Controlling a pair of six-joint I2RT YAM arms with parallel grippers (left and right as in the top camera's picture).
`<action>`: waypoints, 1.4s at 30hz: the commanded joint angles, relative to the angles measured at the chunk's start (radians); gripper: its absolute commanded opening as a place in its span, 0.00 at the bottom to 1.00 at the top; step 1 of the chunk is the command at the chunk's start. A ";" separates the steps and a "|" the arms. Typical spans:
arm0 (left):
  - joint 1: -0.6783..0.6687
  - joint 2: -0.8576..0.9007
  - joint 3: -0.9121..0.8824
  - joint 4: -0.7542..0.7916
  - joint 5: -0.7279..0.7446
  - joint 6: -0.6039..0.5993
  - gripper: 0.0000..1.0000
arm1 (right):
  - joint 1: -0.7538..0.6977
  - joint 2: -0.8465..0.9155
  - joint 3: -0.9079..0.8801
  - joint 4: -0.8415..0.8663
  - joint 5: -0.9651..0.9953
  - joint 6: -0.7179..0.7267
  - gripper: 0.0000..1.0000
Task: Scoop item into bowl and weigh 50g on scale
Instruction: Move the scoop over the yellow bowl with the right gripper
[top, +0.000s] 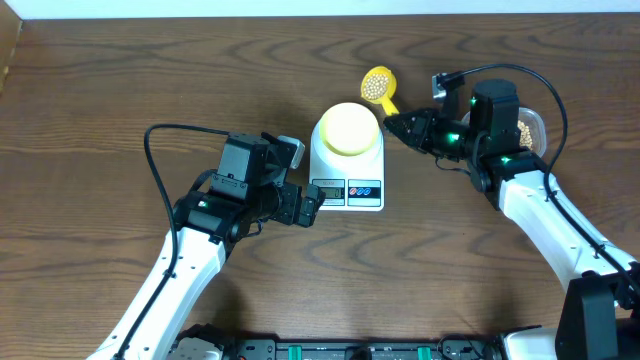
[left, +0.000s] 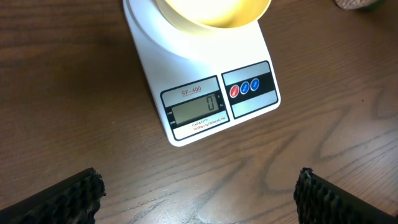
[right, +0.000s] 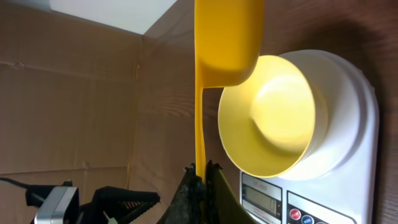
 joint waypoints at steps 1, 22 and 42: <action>-0.002 0.004 0.002 0.002 -0.010 0.003 1.00 | -0.005 0.005 0.000 -0.007 0.011 -0.021 0.01; -0.002 0.004 0.002 0.002 -0.010 0.003 1.00 | 0.015 0.005 0.000 -0.019 0.050 -0.027 0.01; -0.002 0.004 0.002 0.002 -0.010 0.003 1.00 | 0.051 0.005 0.000 0.001 0.076 0.037 0.01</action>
